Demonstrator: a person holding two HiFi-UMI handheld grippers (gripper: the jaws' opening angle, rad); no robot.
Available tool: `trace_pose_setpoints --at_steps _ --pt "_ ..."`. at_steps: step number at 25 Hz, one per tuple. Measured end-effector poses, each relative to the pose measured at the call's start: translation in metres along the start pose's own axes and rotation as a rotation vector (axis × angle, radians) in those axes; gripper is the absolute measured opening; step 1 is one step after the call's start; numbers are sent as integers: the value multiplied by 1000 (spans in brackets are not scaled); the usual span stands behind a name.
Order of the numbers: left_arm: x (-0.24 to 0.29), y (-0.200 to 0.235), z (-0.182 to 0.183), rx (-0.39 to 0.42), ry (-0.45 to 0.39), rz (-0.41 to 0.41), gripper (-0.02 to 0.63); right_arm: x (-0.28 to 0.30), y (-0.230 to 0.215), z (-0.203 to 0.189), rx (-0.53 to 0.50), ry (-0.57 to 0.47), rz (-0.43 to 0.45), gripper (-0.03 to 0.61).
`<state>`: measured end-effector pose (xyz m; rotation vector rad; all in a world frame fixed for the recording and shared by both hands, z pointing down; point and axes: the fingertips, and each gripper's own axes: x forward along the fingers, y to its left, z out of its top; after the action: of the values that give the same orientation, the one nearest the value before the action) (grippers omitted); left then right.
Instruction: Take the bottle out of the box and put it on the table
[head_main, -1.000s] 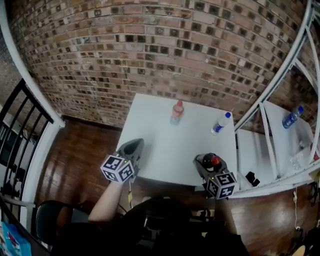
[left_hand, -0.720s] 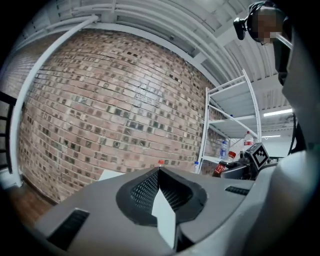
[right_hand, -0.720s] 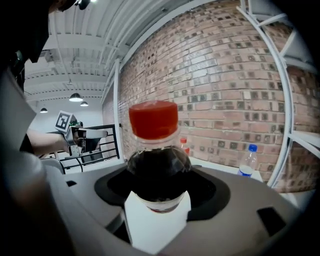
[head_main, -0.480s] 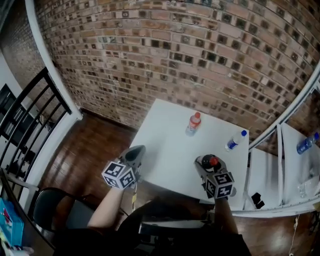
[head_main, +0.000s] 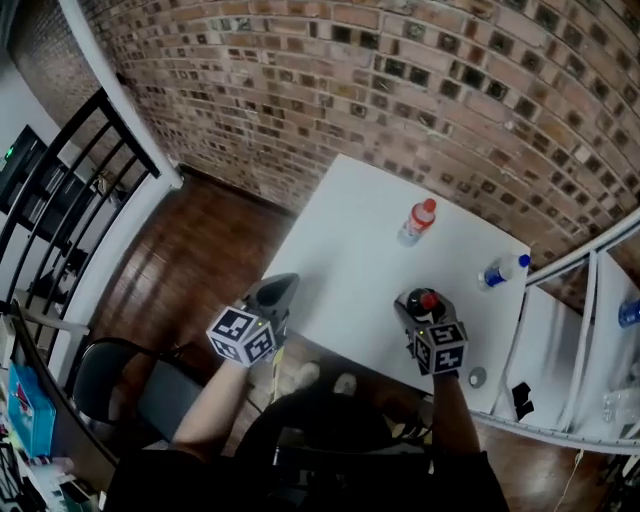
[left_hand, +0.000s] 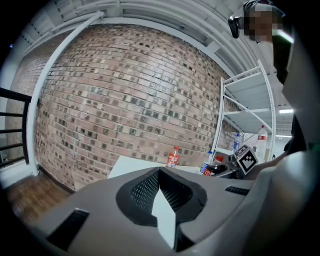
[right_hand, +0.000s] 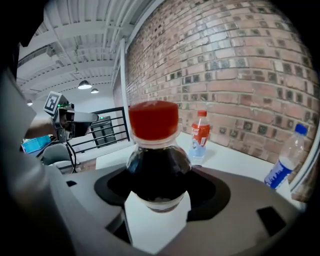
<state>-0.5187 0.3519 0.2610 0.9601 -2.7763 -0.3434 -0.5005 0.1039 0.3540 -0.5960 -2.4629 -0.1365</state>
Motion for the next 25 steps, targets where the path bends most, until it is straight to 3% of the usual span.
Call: trace_pose_setpoints --at_steps 8,15,25 --pt "-13 35 -36 -38 74 90 5 62 -12 -34 0 102 -2 321" --pt "-14 48 -53 -47 108 123 5 91 -11 -48 25 105 -35 321" --pt "-17 52 -64 -64 133 140 5 102 -1 -49 -10 81 -2 325"
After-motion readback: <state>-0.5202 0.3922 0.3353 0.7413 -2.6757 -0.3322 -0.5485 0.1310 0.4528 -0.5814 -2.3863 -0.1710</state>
